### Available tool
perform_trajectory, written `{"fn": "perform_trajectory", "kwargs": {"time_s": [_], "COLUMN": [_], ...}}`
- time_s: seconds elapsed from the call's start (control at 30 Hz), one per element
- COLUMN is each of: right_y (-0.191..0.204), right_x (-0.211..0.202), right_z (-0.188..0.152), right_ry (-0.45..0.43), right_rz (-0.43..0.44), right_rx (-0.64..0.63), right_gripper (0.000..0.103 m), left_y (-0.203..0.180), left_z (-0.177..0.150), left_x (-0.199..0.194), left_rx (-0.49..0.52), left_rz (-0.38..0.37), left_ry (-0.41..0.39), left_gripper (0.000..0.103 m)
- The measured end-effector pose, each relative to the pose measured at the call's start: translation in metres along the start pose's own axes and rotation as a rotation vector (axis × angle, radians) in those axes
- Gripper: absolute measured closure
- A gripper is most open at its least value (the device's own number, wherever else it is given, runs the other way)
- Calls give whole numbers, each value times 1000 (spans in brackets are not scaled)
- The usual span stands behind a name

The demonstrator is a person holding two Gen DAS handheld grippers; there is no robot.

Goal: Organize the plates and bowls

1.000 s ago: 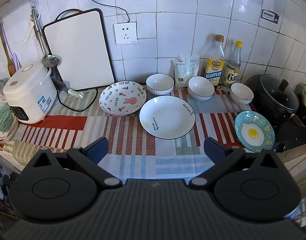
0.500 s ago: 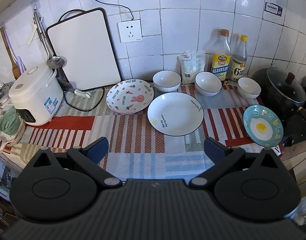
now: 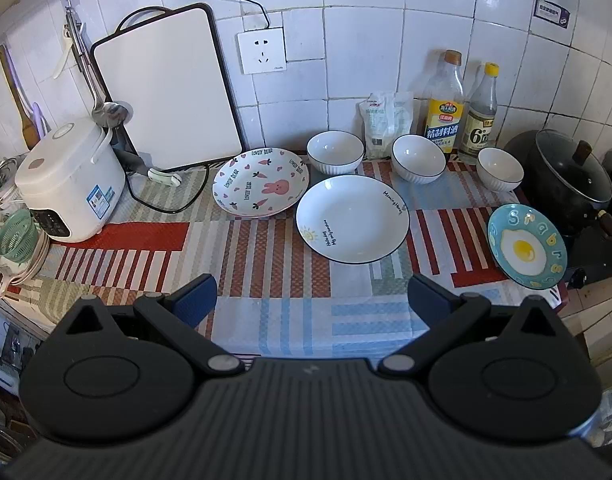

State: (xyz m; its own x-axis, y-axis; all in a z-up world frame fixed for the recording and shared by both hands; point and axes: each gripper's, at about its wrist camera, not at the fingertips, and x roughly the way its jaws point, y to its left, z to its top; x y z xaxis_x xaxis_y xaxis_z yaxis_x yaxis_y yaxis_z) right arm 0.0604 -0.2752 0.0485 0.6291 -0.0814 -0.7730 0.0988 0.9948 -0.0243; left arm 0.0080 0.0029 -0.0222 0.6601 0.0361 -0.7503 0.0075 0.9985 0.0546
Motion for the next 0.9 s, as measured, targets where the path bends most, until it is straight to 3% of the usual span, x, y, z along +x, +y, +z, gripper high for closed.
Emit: {"fn": "perform_trajectory", "kwargs": {"time_s": [0.23, 0.47, 0.6, 0.83, 0.9], "right_y": [4, 9, 16, 37, 43], "right_x": [8, 28, 69, 136, 152], "right_z": [8, 26, 43, 48, 45], "right_ry": [-25, -208, -147, -65, -67], "right_rz": [50, 217, 255, 405, 413], "right_rx": [-13, -18, -42, -83, -73], "right_gripper": [0, 0, 1, 8, 12], "left_y": [11, 36, 43, 50, 48], "left_z": [13, 43, 54, 71, 72], "left_x": [6, 20, 44, 90, 108], "left_rx": [-21, -30, -16, -51, -57], "left_rz": [-15, -54, 3, -55, -67], "left_ry": [-5, -89, -118, -134, -109], "left_gripper": [1, 2, 3, 3, 5]}}
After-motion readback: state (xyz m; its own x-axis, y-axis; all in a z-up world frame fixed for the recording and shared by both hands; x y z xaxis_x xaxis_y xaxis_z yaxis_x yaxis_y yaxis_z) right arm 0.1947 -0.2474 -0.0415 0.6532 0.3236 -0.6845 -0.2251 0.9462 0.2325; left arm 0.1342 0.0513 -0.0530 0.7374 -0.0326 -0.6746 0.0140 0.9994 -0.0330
